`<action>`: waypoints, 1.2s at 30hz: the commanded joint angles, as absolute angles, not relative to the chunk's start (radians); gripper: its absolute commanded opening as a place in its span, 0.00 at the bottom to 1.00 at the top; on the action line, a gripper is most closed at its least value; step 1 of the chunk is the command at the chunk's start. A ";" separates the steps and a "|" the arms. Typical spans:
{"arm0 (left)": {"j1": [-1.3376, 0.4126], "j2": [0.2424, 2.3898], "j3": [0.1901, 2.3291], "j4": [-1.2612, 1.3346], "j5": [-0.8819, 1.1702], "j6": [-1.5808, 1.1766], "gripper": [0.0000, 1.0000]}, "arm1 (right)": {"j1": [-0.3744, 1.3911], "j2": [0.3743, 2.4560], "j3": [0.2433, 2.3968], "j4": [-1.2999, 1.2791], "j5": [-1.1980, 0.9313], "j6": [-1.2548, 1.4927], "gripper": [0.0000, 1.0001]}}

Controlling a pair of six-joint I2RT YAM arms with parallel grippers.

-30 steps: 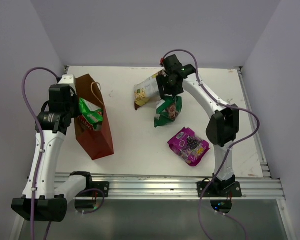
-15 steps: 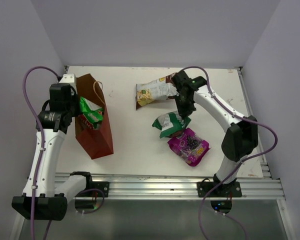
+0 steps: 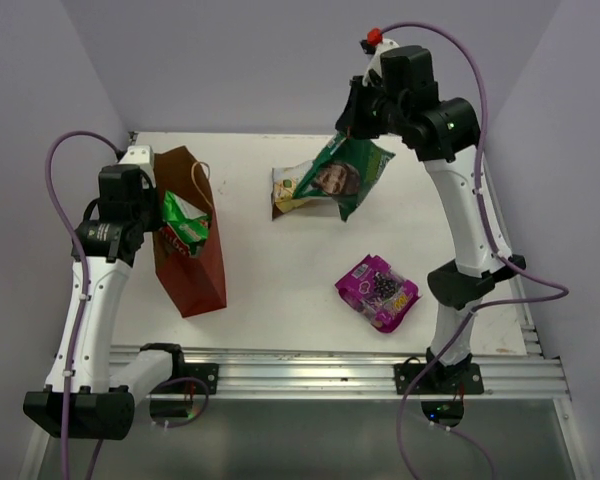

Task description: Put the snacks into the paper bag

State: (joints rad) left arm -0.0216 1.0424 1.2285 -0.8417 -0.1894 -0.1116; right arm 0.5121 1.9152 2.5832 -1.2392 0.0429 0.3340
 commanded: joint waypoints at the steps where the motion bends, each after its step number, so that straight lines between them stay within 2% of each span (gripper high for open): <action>1: -0.032 1.045 1.272 -0.804 -0.167 -0.107 0.00 | 0.525 1.945 2.662 -1.114 -0.179 0.426 0.00; 2: -0.032 1.046 1.273 -0.805 -0.167 -0.106 0.00 | 0.526 1.901 2.607 -0.921 -0.217 0.495 0.00; 4: -0.035 1.048 1.276 -0.807 -0.169 -0.106 0.00 | 0.535 1.875 2.493 -0.725 -0.299 0.570 0.00; 8: -0.037 1.048 1.275 -0.810 -0.164 -0.109 0.00 | 0.594 2.014 2.699 -0.437 -0.386 0.679 0.00; 10: -0.037 1.048 1.275 -0.810 -0.160 -0.112 0.00 | 0.606 2.029 2.697 -0.283 -0.408 0.767 0.00; 11: -0.037 1.048 1.275 -0.810 -0.158 -0.112 0.00 | 0.604 2.029 2.668 -0.108 -0.419 0.852 0.00; 13: -0.038 1.048 1.278 -0.815 -0.156 -0.114 0.00 | 0.620 2.051 2.664 0.025 -0.411 0.884 0.00; 15: -0.038 1.046 1.278 -0.818 -0.155 -0.115 0.00 | 0.637 2.072 2.712 0.061 -0.390 0.873 0.00; 19: -0.040 1.045 1.275 -0.819 -0.143 -0.120 0.00 | 0.647 2.077 2.665 0.214 -0.402 0.945 0.00; 25: -0.043 1.054 1.278 -0.818 -0.129 -0.123 0.00 | 0.678 2.154 2.657 0.313 -0.465 1.100 0.00; 36: -0.048 1.042 1.255 -0.821 -0.123 -0.126 0.00 | 0.723 2.197 2.665 0.299 -0.463 1.060 0.00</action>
